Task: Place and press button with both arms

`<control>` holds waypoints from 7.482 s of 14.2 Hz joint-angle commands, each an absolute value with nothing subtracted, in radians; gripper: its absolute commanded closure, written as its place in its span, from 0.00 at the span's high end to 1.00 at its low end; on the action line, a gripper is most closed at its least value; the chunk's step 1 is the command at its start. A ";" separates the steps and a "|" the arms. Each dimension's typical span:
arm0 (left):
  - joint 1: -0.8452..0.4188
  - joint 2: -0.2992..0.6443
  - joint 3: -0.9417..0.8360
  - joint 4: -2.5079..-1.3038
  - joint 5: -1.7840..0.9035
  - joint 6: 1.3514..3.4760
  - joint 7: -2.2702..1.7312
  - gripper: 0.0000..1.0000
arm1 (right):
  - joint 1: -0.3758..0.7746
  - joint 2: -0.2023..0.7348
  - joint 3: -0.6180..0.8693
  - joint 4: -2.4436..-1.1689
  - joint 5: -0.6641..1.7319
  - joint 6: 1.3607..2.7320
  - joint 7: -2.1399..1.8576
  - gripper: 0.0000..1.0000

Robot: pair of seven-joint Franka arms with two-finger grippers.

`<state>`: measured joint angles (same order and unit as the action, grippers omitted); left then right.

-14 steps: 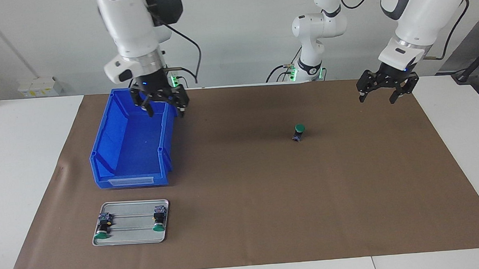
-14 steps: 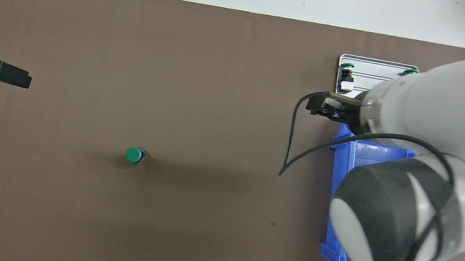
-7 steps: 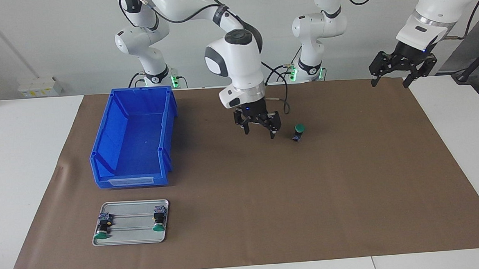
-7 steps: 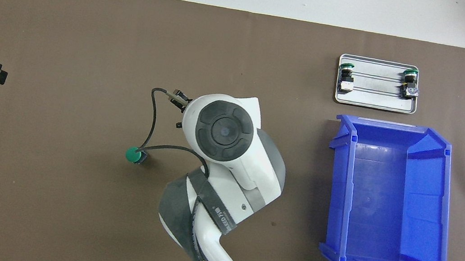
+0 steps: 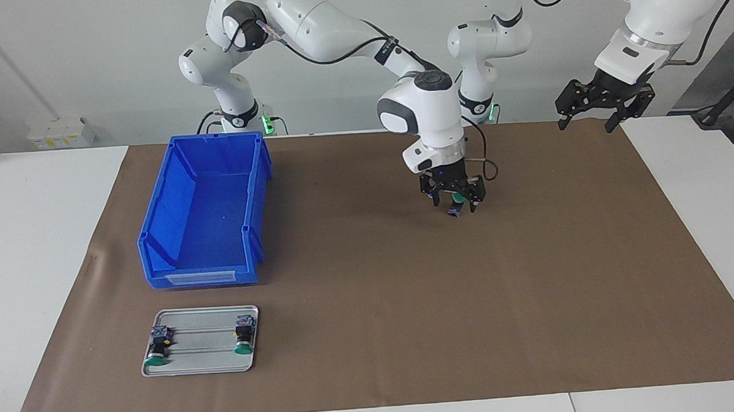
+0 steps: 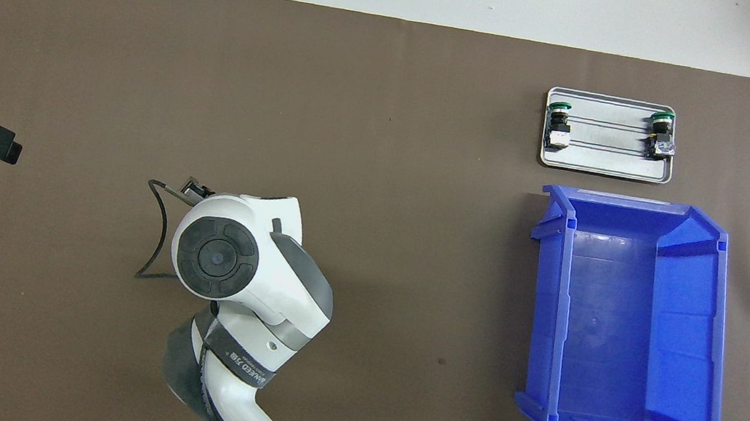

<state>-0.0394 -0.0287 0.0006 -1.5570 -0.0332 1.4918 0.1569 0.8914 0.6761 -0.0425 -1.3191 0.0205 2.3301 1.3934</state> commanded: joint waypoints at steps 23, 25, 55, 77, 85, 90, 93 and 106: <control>-0.025 -0.066 -0.002 -1.603 -0.018 1.511 0.163 1.00 | 0.956 0.687 -0.049 -1.448 0.002 2.465 1.425 0.74; -0.025 -0.066 -0.002 -1.603 -0.018 1.511 0.163 1.00 | 0.959 0.687 -0.049 -1.468 0.002 2.482 1.422 0.74; -0.025 -0.066 -0.002 -1.603 -0.018 1.511 0.163 1.00 | 0.036 -0.056 -0.058 -1.918 0.205 1.899 -0.025 0.00; -0.026 -0.066 -0.002 -1.603 -0.018 1.511 0.163 1.00 | 0.045 0.063 -0.060 -2.293 0.144 2.431 -0.048 1.00; -0.025 -0.066 -0.002 -1.603 -0.018 1.511 0.163 1.00 | 0.038 -0.051 -0.061 -2.033 0.055 2.119 0.032 1.00; -0.025 -0.066 -0.002 -1.603 -0.018 1.511 0.163 1.00 | 0.020 -0.031 -0.063 -1.687 0.014 1.734 0.075 1.00; -0.025 -0.066 -0.002 -1.603 -0.018 1.511 0.163 1.00 | -0.009 0.041 -0.063 -1.447 -0.003 1.519 0.075 1.00; -0.025 -0.066 -0.002 -1.603 -0.018 1.511 0.163 1.00 | 0.017 0.071 -0.031 -1.390 -0.044 1.447 0.126 1.00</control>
<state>-0.0337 -0.0372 0.0038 -1.5666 -0.0329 1.4920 0.1569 -0.0037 0.0353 -0.0502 -1.4539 0.0044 1.4804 0.1099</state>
